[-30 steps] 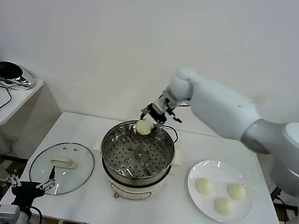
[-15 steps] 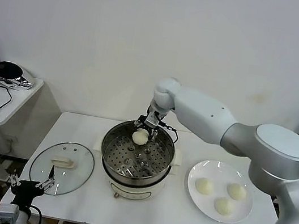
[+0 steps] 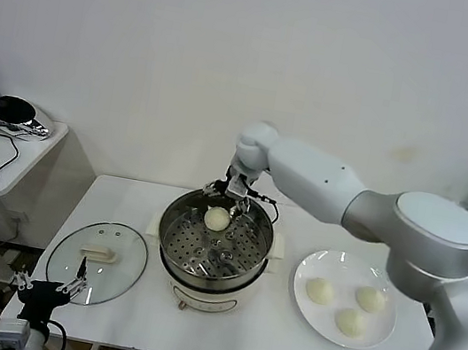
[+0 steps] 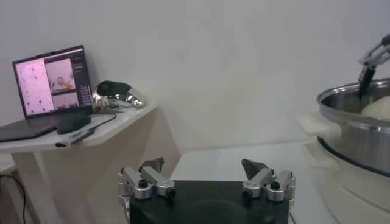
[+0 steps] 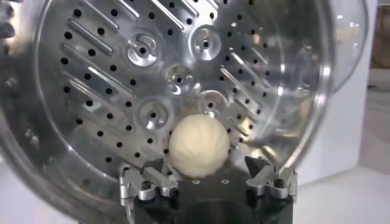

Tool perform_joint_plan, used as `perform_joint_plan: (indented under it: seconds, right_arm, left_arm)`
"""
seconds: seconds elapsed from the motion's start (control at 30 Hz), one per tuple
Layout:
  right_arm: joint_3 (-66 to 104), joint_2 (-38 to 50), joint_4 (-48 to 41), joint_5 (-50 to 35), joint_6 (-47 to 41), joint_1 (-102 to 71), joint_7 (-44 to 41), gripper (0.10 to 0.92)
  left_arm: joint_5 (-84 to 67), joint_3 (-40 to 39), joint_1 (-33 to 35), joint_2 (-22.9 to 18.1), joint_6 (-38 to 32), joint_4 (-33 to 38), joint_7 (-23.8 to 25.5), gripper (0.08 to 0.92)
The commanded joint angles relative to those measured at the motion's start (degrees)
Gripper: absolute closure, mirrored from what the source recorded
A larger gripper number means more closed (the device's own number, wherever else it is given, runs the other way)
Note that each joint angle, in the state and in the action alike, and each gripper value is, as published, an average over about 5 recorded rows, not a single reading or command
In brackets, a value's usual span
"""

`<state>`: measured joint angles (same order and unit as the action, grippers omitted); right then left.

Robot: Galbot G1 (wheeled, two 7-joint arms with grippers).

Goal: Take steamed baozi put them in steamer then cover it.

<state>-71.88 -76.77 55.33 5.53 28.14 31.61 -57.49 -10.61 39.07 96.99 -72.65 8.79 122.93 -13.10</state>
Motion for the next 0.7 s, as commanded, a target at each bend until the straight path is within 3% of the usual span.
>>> perform_joint_plan:
  seconds: [0.03, 0.2, 0.33, 0.5, 0.7]
  right_arm:
    - [-6.9, 16.1, 20.0, -23.7, -27.6, 12.8, -5.7, 0.203]
    - [-8.7, 28.1, 31.0, -26.1, -44.4, 15.7, -4.8, 0.203]
    - [-9.3, 37.4, 36.2, -24.0, -51.3, 15.0, -4.0, 0.203]
    - [-8.1, 46.1, 38.3, -21.0, -52.5, 9.7, -1.8, 0.203]
    - [-0.8, 49.4, 35.4, -13.2, -49.3, -3.6, -0.7, 0.203]
  left_arm:
    - [0.0, 0.0, 0.0, 0.1, 0.0, 0.4, 0.0, 0.177]
    - [-0.1, -0.2, -0.5, 0.4, 0.0, 0.3, 0.0, 0.177]
    - [-0.2, -0.4, -0.7, 1.0, 0.0, 0.3, 0.1, 0.177]
    - [-0.4, -0.7, -1.3, 1.5, 0.1, 0.3, 0.1, 0.177]
    - [-0.5, -0.6, -1.3, 1.6, 0.1, 0.3, 0.0, 0.177]
